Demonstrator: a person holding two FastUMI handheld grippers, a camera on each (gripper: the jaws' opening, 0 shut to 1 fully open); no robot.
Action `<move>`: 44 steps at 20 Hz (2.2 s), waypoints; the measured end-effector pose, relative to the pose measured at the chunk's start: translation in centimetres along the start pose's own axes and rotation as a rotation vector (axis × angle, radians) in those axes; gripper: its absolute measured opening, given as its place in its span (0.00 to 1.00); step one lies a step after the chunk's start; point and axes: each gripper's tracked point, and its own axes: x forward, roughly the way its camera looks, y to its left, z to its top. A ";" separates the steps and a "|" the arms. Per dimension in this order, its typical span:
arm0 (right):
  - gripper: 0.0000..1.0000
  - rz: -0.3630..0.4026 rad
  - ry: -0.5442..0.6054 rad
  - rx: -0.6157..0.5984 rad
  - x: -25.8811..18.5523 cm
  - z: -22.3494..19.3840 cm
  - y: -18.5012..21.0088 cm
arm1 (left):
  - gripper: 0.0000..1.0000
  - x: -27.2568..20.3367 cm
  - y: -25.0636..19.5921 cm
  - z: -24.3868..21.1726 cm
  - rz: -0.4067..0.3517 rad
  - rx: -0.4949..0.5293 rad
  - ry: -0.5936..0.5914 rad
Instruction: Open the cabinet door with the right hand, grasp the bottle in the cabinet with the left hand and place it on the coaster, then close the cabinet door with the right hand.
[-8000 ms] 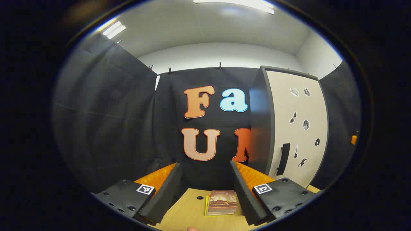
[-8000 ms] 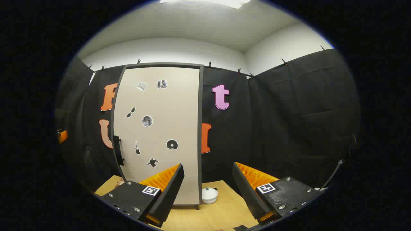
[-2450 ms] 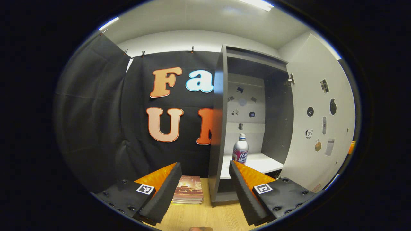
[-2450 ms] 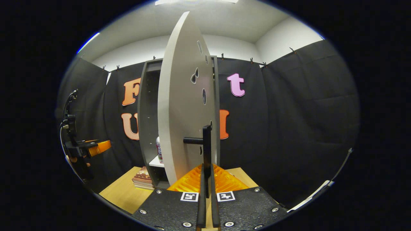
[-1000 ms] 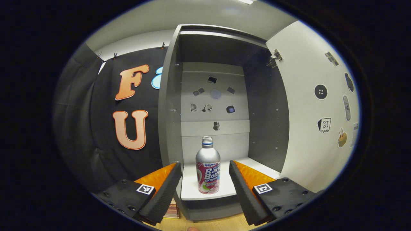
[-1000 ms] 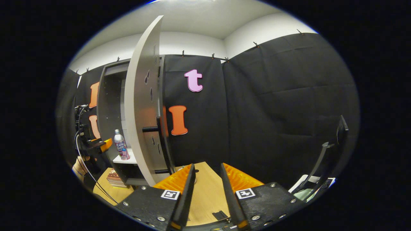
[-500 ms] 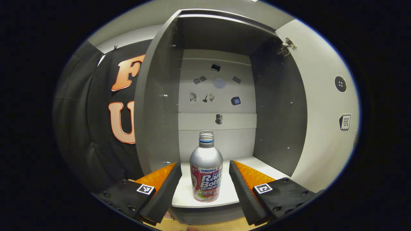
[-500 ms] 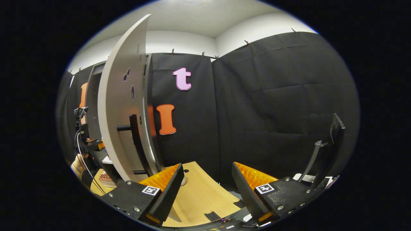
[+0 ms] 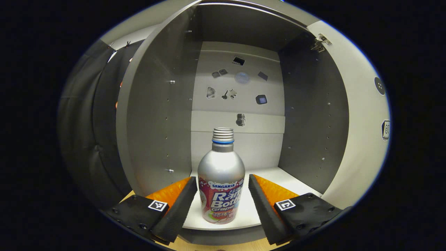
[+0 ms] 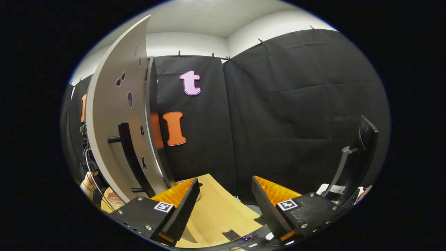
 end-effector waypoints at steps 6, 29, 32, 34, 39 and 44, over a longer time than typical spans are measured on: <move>0.93 -0.004 0.006 -0.002 0.8 -0.2 -0.4 | 0.86 -0.4 0.1 -0.1 -0.012 -0.014 0.005; 0.93 -0.107 -0.023 0.000 0.0 -1.0 0.6 | 0.86 -4.0 1.5 -0.6 -0.110 0.028 -0.027; 0.93 -0.131 -0.033 0.009 -0.5 -0.9 0.5 | 0.84 -4.4 2.4 -1.3 -0.082 0.027 -0.017; 0.98 -0.148 -0.037 0.023 -0.8 -1.0 0.6 | 0.86 -4.9 2.4 -1.9 -0.069 0.002 -0.001; 0.98 -0.204 -0.026 0.029 -1.5 -1.6 0.0 | 0.84 -6.4 2.5 -4.1 -0.049 -0.029 0.070; 0.93 -0.273 -0.017 0.023 -2.2 -2.2 -0.9 | 0.85 -7.7 2.5 -6.2 -0.032 -0.056 0.141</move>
